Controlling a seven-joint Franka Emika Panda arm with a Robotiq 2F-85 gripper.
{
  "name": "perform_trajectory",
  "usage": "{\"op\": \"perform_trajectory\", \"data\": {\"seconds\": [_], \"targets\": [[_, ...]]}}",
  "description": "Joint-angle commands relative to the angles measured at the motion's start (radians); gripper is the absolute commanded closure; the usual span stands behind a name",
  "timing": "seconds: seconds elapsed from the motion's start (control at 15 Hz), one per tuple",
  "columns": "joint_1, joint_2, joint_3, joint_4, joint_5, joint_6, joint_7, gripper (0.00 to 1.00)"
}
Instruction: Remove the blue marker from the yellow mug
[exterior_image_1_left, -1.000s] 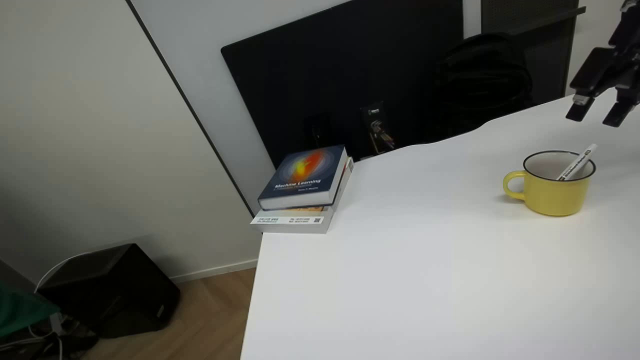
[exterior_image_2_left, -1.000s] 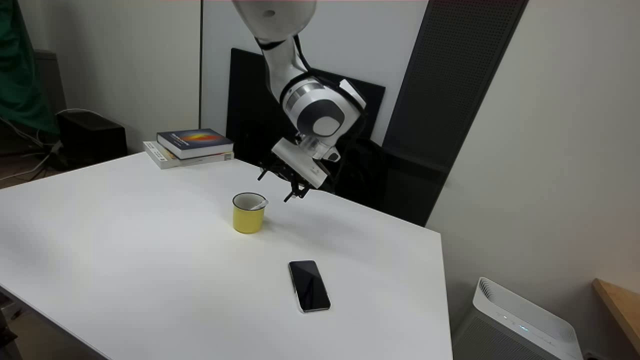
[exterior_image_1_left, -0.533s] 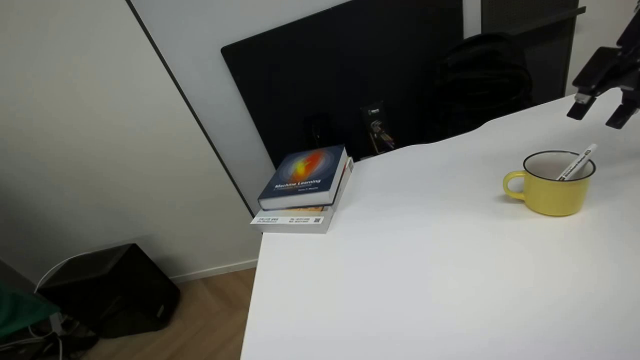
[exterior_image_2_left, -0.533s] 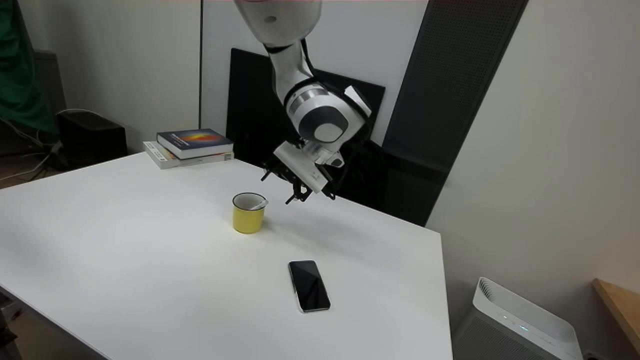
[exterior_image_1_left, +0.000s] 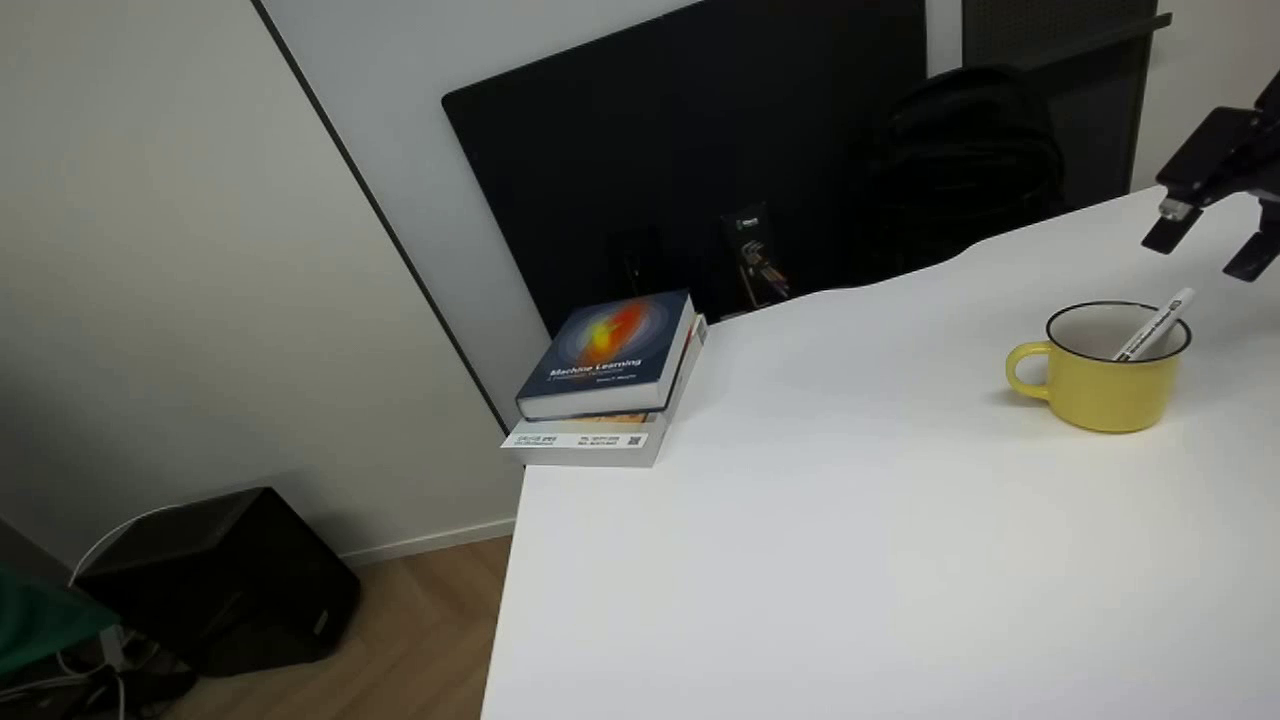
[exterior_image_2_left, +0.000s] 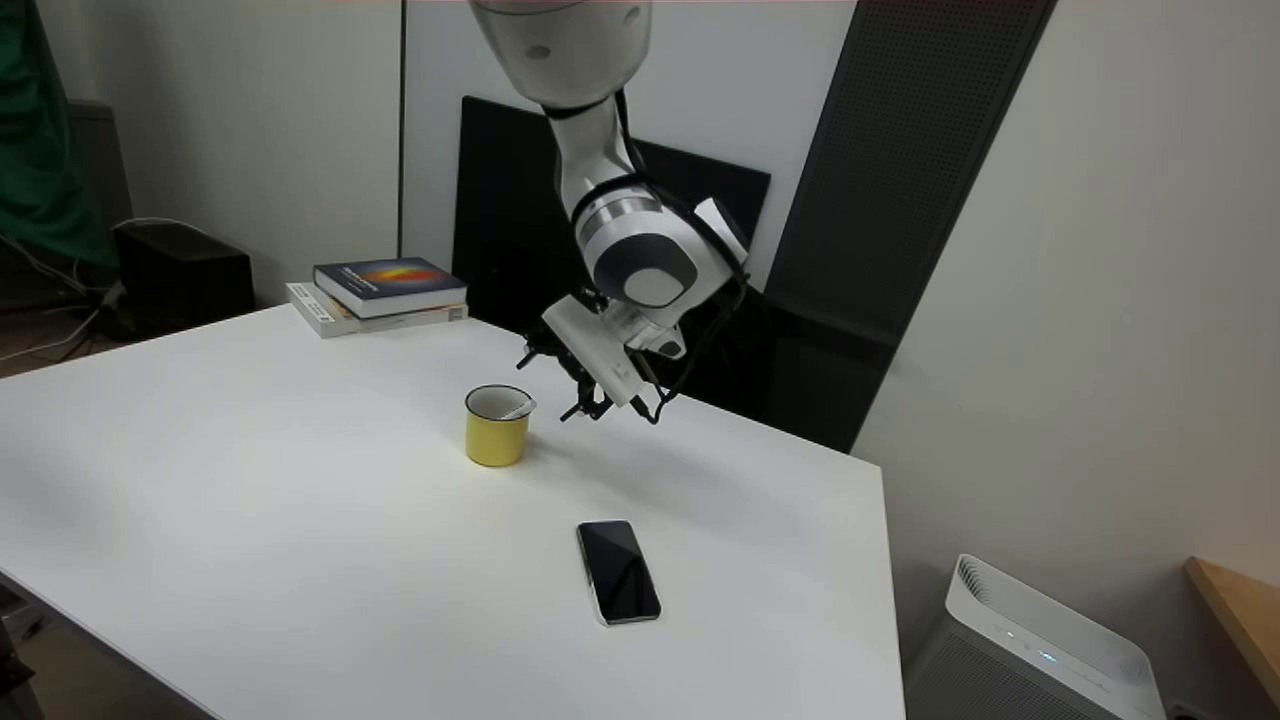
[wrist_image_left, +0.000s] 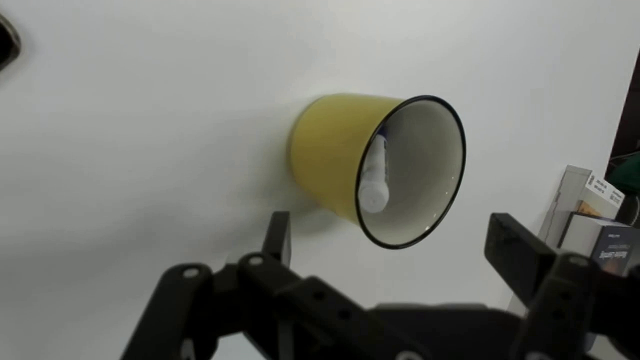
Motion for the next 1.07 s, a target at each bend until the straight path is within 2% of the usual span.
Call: {"op": "perform_trajectory", "data": {"seconds": [0.0, 0.6, 0.73, 1.0], "targets": [[-0.003, -0.013, 0.008, -0.029, 0.032, -0.001, 0.013, 0.00], [0.003, -0.001, 0.001, -0.035, 0.067, -0.005, 0.010, 0.00], [0.006, 0.000, -0.001, -0.037, 0.067, 0.000, 0.006, 0.26], [0.006, -0.002, -0.001, -0.042, 0.066, 0.003, 0.003, 0.54]]}}
